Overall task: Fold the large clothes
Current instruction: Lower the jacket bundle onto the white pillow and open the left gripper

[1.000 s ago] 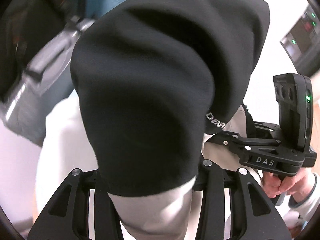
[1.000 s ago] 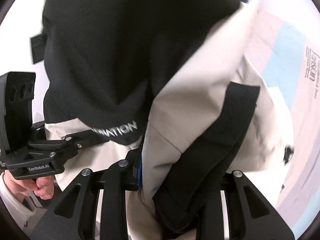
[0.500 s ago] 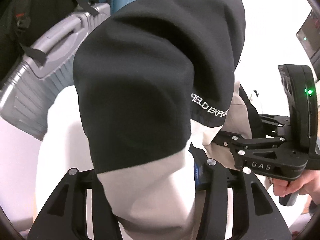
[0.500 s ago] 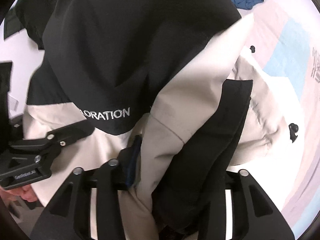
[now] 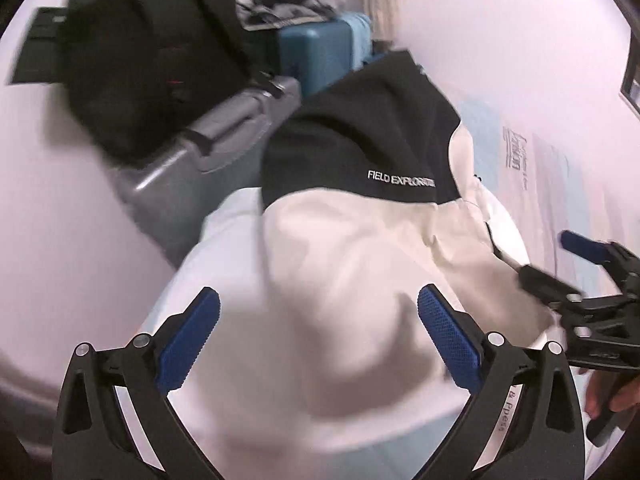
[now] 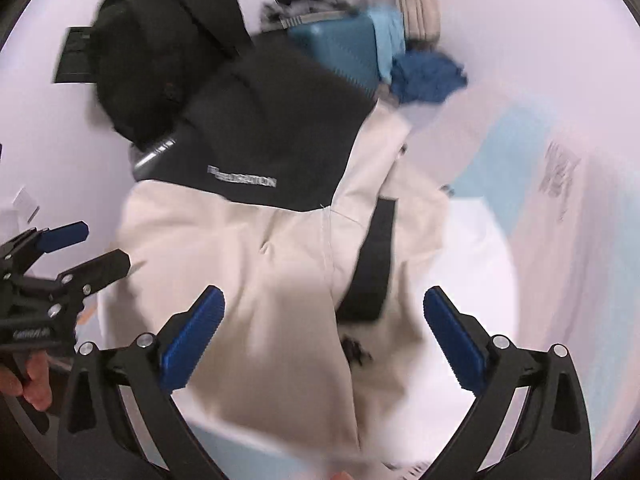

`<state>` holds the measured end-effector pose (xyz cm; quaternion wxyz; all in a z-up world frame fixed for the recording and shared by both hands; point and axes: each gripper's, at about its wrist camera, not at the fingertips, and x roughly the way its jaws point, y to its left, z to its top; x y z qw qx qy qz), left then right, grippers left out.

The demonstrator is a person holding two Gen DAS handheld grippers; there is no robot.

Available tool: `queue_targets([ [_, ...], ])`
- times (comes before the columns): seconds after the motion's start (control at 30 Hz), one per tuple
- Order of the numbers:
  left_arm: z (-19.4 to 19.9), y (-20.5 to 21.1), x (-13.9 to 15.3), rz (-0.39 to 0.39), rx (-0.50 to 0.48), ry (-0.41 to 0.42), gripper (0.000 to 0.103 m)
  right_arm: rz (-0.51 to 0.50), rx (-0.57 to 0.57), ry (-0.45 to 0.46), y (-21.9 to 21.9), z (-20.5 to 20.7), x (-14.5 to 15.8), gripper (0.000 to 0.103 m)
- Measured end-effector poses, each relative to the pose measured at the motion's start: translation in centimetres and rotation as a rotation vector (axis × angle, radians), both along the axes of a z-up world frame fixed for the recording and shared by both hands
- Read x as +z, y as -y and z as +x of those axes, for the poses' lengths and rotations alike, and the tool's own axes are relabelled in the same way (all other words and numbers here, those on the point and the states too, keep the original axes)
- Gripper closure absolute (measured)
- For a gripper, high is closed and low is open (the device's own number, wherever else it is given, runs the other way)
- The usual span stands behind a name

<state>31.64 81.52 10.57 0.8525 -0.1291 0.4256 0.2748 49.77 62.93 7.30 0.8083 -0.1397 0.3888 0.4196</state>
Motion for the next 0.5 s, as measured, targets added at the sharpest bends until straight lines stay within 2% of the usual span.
queue_targets([
  [0.03, -0.8, 0.6, 0.3, 0.0, 0.017, 0.004, 0.006, 0.009, -0.001, 0.016, 0.4, -0.7, 2.5, 0.007],
  [0.13, -4.6, 6.3, 3.6, 0.046, 0.054, 0.022, 0.006, 0.046, -0.011, 0.053, 3.8, -7.8, 6.9, 0.007],
  [0.17, -5.3, 7.1, 3.8, 0.056, 0.064, 0.022, 0.006, 0.048, -0.018, 0.055, 4.2, -8.1, 7.5, 0.007],
  [0.27, -9.2, 12.7, 6.9, 0.061, 0.096, 0.052, 0.006, 0.063, -0.034, 0.037, 8.2, -10.1, 10.0, 0.007],
  [0.4, -13.6, 18.1, 9.2, 0.039, 0.125, 0.081, 0.006, 0.087, -0.057, 0.017, 15.3, -14.1, 12.9, 0.007],
  [0.5, -16.1, 21.5, 9.8, 0.028, 0.121, 0.098, 0.006, 0.088, -0.029, 0.047, 19.5, -17.4, 14.4, 0.007],
])
